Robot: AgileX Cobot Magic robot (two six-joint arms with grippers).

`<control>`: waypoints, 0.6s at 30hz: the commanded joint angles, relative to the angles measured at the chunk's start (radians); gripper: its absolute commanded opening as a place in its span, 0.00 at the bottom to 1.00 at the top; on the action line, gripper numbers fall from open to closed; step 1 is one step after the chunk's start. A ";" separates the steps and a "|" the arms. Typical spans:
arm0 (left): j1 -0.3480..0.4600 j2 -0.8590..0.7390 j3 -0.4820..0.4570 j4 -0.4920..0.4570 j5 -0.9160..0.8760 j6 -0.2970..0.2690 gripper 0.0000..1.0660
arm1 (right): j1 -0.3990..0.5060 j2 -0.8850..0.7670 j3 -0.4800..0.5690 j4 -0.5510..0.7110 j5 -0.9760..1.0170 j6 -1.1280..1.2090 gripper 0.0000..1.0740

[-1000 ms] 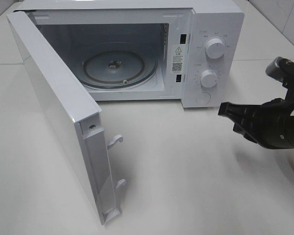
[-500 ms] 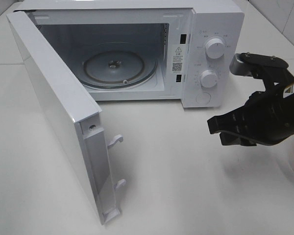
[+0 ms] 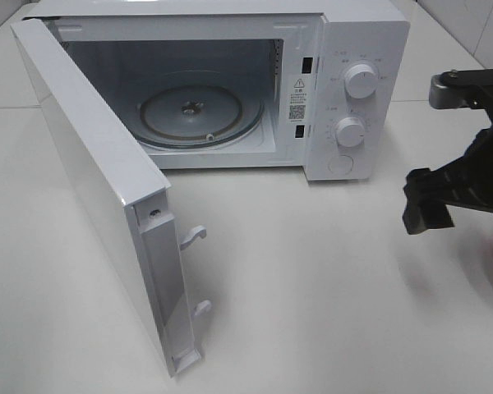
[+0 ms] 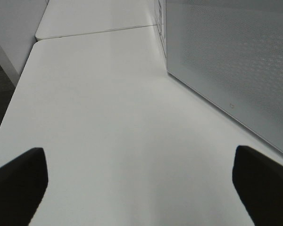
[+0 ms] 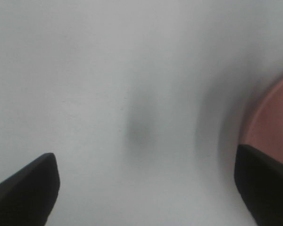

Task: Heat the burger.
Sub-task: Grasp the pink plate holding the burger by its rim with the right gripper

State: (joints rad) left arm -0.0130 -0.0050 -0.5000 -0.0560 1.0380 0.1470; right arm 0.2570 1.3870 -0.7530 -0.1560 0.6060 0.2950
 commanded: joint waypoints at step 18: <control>-0.006 -0.016 0.002 -0.002 -0.003 -0.003 0.95 | -0.269 0.278 -0.085 -0.055 0.166 -0.182 0.78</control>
State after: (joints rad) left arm -0.0130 -0.0050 -0.5000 -0.0560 1.0380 0.1470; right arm -0.0020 1.6290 -0.8210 -0.2070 0.7500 0.1400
